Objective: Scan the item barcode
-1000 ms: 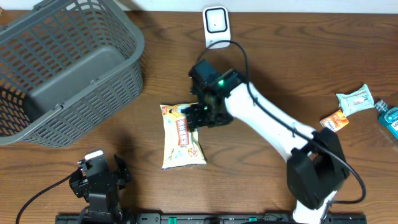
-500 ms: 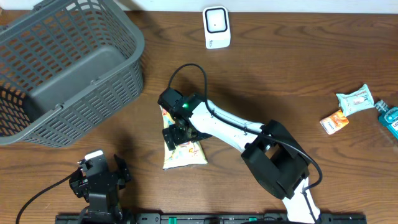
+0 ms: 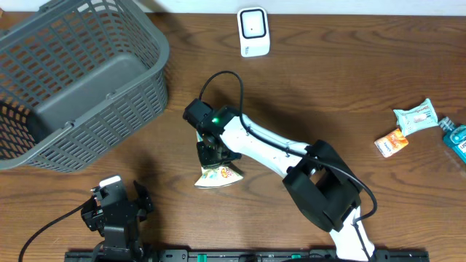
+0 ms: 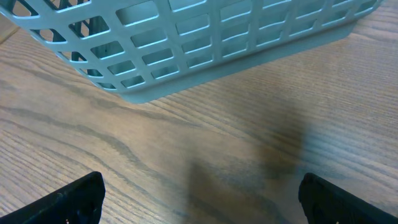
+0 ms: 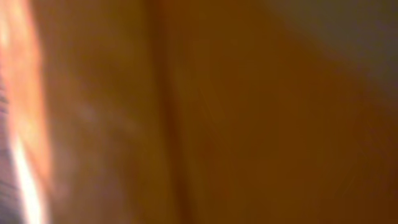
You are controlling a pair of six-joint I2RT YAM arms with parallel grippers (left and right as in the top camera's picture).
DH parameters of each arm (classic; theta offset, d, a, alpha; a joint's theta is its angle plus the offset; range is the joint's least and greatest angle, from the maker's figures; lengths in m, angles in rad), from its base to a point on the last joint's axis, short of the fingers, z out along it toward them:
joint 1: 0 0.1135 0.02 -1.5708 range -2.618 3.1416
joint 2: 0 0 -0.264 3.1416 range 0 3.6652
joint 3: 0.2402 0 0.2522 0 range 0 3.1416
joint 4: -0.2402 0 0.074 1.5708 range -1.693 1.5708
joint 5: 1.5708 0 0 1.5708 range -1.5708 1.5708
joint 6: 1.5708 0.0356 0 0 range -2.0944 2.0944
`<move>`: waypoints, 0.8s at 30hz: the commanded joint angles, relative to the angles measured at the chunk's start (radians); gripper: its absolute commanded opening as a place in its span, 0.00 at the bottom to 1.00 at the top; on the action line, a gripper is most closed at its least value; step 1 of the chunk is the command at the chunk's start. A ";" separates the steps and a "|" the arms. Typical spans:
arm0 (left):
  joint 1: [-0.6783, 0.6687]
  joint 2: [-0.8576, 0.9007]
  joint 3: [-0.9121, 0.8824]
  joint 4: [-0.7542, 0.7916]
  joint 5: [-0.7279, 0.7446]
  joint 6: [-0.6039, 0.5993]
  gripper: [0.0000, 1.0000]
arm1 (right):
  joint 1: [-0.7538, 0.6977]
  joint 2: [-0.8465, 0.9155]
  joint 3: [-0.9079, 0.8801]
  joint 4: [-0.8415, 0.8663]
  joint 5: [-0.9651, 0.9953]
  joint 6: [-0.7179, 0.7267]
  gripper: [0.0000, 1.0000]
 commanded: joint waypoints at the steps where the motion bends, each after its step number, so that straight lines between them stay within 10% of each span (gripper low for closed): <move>1: -0.002 -0.006 -0.019 -0.043 -0.005 -0.009 1.00 | -0.046 0.050 -0.029 -0.070 -0.086 0.000 0.01; 10: -0.002 -0.006 -0.019 -0.043 -0.005 -0.009 1.00 | -0.225 -0.011 -0.016 -0.348 -0.852 -0.109 0.01; 24: -0.002 -0.006 -0.019 -0.043 -0.005 -0.009 1.00 | -0.330 -0.011 -0.017 -0.744 -1.111 -0.090 0.01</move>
